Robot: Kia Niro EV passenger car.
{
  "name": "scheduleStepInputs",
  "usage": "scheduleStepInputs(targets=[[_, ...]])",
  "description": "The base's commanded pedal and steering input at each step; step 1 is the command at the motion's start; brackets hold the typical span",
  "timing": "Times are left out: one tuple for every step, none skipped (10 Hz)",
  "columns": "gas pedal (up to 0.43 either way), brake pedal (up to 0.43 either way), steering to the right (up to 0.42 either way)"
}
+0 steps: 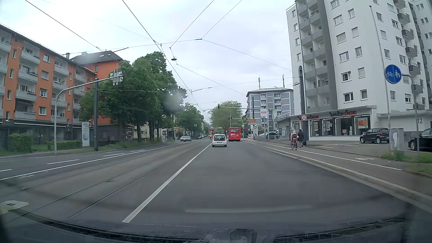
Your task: Follow the waypoints while adhering to traffic rules and regulations
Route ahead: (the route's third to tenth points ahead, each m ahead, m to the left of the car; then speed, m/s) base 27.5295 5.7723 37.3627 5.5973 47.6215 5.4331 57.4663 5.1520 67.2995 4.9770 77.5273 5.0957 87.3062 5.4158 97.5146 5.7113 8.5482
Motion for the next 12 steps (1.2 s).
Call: scheduleStepInputs(targets=[[0.000,0.000,-0.010],[0.000,0.000,-0.009],[0.000,0.000,-0.009],[0.000,0.000,-0.008],[0.000,0.000,-0.007],[0.000,0.000,-0.005],[0.000,0.000,-0.004],[0.000,0.000,-0.004],[0.000,0.000,-0.004],[0.000,0.000,-0.003],[0.000,0.000,-0.003],[0.000,0.000,-0.002]])
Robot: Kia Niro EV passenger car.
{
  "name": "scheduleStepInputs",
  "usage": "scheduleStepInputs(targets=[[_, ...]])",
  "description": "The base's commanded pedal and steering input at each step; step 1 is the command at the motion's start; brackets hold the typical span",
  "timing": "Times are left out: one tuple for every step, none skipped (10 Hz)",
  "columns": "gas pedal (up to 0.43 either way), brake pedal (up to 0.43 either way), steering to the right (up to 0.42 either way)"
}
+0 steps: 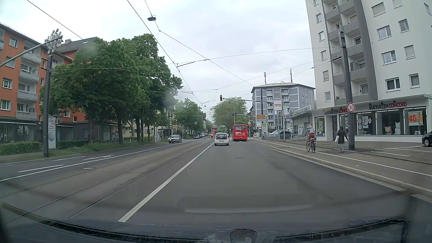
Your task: Follow the waypoints while adhering to traffic rules and regulations
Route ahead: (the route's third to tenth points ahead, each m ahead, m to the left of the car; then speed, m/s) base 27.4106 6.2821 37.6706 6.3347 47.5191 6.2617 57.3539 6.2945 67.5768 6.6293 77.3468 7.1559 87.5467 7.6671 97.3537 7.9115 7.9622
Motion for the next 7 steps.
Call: scheduleStepInputs(targets=[[0.000,0.000,-0.001],[0.000,0.000,0.000],[0.008,0.000,0.000],[0.008,0.000,0.000],[0.008,0.000,0.000],[0.008,0.000,0.000],[0.008,0.000,0.000]])
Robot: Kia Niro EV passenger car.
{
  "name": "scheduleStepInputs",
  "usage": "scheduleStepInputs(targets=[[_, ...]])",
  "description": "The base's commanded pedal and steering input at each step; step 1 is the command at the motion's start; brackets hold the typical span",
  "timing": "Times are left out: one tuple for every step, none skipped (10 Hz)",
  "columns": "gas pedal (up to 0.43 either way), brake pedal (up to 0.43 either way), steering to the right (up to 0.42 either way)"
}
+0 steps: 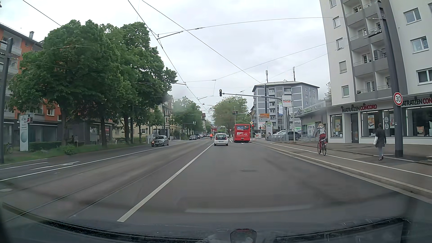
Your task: Follow the waypoints while adhering to traffic rules and regulations
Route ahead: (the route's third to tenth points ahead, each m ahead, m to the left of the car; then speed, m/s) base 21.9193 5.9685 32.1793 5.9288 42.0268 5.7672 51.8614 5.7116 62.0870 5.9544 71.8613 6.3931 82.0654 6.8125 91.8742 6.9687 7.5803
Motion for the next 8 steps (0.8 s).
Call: scheduleStepInputs(targets=[[0.020,0.000,0.000],[0.047,0.000,-0.001],[0.059,0.000,-0.001],[0.059,0.000,-0.001],[0.059,0.000,-0.002],[0.059,0.000,-0.002],[0.059,0.000,-0.003],[0.059,0.000,-0.003]])
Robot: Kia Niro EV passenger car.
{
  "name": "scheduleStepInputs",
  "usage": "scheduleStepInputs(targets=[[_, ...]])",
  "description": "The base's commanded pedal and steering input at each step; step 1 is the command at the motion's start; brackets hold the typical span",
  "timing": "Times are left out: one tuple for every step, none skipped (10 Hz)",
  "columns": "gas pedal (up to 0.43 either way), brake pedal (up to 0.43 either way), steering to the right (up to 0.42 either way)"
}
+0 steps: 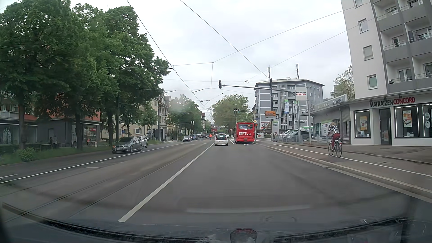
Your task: Follow the waypoints while adhering to traffic rules and regulations
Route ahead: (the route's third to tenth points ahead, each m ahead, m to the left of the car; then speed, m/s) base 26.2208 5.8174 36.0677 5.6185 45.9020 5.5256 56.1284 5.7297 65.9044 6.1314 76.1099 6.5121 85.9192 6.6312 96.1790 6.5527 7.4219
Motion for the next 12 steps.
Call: scheduleStepInputs(targets=[[0.059,0.000,-0.003],[0.059,0.000,-0.003],[0.059,0.000,-0.003],[0.059,0.000,-0.002],[0.059,0.000,-0.002],[0.059,0.000,-0.003],[0.059,0.000,-0.003],[0.059,0.000,-0.003],[0.059,0.000,-0.003],[0.059,0.000,-0.003],[0.059,0.000,-0.003],[0.059,0.000,-0.003]])
